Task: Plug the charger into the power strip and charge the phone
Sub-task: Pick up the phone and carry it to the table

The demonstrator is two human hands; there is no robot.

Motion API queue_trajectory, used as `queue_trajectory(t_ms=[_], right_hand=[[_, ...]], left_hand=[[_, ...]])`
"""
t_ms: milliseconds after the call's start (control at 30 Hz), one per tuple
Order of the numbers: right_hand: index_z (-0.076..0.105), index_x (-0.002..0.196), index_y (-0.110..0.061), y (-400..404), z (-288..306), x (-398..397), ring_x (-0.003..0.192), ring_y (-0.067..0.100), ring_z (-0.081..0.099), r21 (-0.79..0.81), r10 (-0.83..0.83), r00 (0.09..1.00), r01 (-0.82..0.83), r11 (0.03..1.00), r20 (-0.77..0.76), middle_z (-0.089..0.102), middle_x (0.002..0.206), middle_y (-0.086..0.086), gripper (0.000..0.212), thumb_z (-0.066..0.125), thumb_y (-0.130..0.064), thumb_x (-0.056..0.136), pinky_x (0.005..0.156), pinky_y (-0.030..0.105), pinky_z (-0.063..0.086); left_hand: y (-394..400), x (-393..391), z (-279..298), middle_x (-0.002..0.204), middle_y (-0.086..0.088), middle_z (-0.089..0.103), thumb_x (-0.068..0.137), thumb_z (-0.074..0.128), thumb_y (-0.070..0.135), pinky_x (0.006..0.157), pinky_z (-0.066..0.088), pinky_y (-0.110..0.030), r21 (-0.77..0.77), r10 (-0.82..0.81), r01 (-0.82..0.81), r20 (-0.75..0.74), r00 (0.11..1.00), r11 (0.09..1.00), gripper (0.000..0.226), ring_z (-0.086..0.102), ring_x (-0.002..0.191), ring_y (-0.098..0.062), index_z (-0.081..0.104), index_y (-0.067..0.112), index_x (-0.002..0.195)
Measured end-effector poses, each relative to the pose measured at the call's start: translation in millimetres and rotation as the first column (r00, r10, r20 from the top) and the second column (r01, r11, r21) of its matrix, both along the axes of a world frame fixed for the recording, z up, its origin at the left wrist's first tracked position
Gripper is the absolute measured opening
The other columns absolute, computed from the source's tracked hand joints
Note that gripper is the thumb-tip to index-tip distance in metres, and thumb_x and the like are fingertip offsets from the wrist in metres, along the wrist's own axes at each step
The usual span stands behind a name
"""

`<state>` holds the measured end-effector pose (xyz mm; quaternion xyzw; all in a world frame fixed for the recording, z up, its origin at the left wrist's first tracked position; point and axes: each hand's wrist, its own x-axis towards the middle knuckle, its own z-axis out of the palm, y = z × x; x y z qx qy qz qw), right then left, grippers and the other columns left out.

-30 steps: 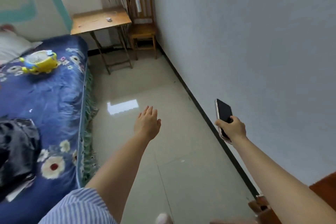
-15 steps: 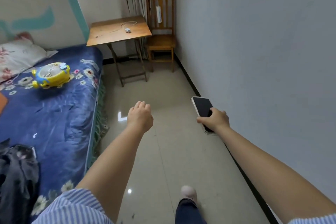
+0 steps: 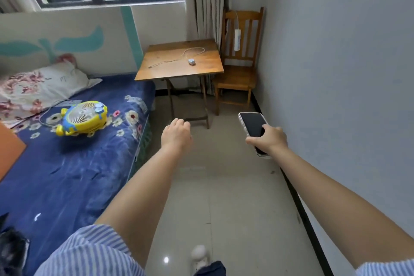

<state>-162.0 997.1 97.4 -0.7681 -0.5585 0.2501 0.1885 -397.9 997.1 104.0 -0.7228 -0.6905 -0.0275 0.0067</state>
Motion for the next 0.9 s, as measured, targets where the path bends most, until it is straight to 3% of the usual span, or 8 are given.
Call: queue_trajectory(t_ms=[167,333,667,900], right_hand=[[0.056,0.100,-0.009,130.4,0.8,-23.5,0.108,0.034,0.050,0.005,-0.018,1.000,0.018,1.000,-0.016,0.053,0.116,0.018,0.045,0.065,-0.039,0.068,0.070,0.032,0.042],[0.054,0.119,-0.009,253.4,12.1,-40.9,0.115,0.034,0.048,-0.005,-0.056,0.998,0.056,0.998,-0.021,0.053,0.123,0.018,0.061,0.065,-0.040,0.067,0.088,0.038,0.048],[0.056,0.115,-0.009,479.8,5.8,-38.8,0.110,0.034,0.050,-0.017,-0.068,0.997,0.068,0.998,0.043,0.055,0.119,0.018,0.060,0.067,-0.042,0.066,0.083,0.037,0.048],[0.044,0.131,-0.010,642.8,13.6,-31.2,0.118,0.034,0.045,0.011,0.018,0.999,-0.018,1.000,0.032,0.045,0.130,0.019,0.073,0.067,-0.042,0.070,0.093,0.041,0.048]], left_hand=[[124.7,-36.7,10.8,0.127,-0.010,0.052,0.091,0.042,0.019,0.097,0.040,-0.036,0.034,0.011,-0.011,-0.001,1.000,0.999,0.030,0.042,0.122,-0.025,0.051,0.006,0.116],[247.9,-66.5,23.7,0.126,-0.010,0.052,0.091,0.042,0.020,0.096,0.042,-0.036,0.029,0.004,-0.004,-0.006,1.000,1.000,0.030,0.044,0.120,-0.026,0.051,0.006,0.116],[480.1,-72.0,2.5,0.124,-0.008,0.055,0.090,0.047,0.022,0.092,0.045,-0.034,0.025,-0.011,0.011,0.008,1.000,1.000,0.031,0.048,0.117,-0.024,0.052,0.008,0.117],[641.3,-57.8,0.4,0.127,-0.009,0.053,0.090,0.047,0.021,0.091,0.046,-0.035,0.010,0.066,-0.066,0.033,0.997,0.998,0.032,0.047,0.118,-0.025,0.050,0.007,0.119]])
